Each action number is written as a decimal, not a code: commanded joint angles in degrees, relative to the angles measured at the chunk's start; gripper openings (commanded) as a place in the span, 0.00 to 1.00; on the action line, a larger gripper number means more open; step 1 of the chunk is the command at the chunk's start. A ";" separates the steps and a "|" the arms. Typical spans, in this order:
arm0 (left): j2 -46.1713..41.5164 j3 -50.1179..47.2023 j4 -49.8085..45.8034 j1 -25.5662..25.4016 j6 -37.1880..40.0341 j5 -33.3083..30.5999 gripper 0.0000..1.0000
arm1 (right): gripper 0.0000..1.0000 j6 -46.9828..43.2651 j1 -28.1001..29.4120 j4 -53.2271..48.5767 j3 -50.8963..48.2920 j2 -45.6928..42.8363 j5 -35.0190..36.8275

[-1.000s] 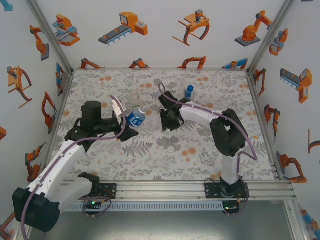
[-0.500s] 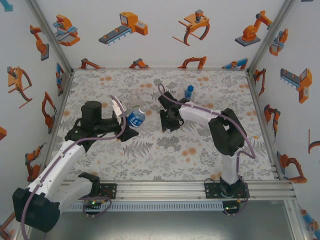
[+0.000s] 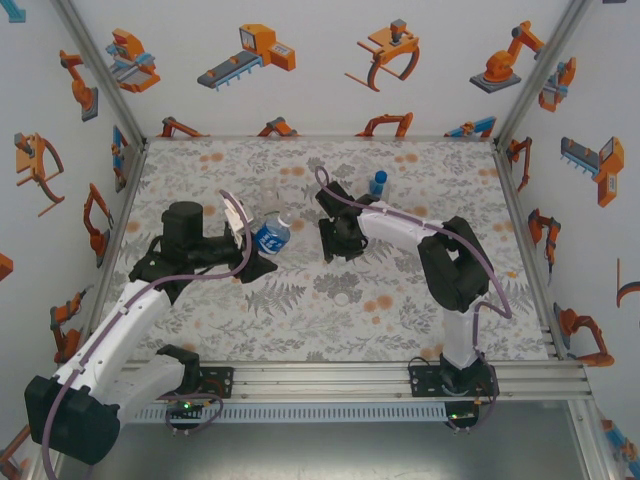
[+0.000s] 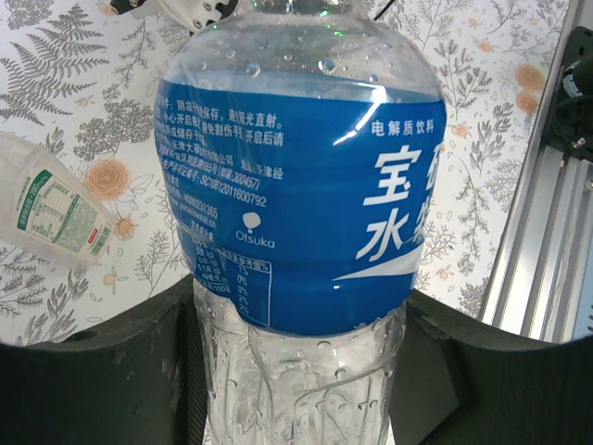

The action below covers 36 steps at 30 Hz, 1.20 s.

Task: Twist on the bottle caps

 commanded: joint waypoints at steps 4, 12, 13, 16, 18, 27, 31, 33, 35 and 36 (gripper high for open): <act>-0.45 1.82 -0.31 0.18 1.22 1.67 0.00 | 0.50 -0.69 0.38 -0.01 1.10 -2.12 0.45; -0.55 1.82 -0.35 0.23 1.26 1.71 0.00 | 0.50 -1.26 0.38 -0.06 1.18 -3.41 2.22; -0.54 1.82 -0.33 0.22 1.26 1.69 0.00 | 0.50 -1.31 0.38 -0.10 1.18 -3.41 2.19; -0.52 1.82 -0.37 0.22 1.26 1.67 0.00 | 0.51 -1.29 0.38 -0.15 0.94 -3.08 2.21; -0.57 1.82 -0.38 0.20 1.31 1.68 0.00 | 0.51 -1.20 0.38 -0.21 0.92 -2.40 1.95; -0.56 1.74 -0.38 0.23 1.22 1.75 0.00 | 0.52 -0.71 0.38 -1.19 1.01 -0.34 1.21; -0.48 1.75 -0.36 0.22 1.22 1.78 0.00 | 0.52 -0.94 0.38 -1.66 1.10 -0.24 1.79; -0.46 1.82 -0.34 0.22 1.22 1.80 0.00 | 0.52 -0.98 0.38 -1.64 1.10 -0.13 1.77; -0.48 1.76 -0.31 0.22 1.22 1.71 0.00 | 0.52 -0.94 0.38 -1.66 1.10 0.07 1.63; -0.49 1.82 -0.36 0.21 1.23 1.76 0.00 | 0.52 -0.95 0.38 -1.66 1.10 0.10 1.70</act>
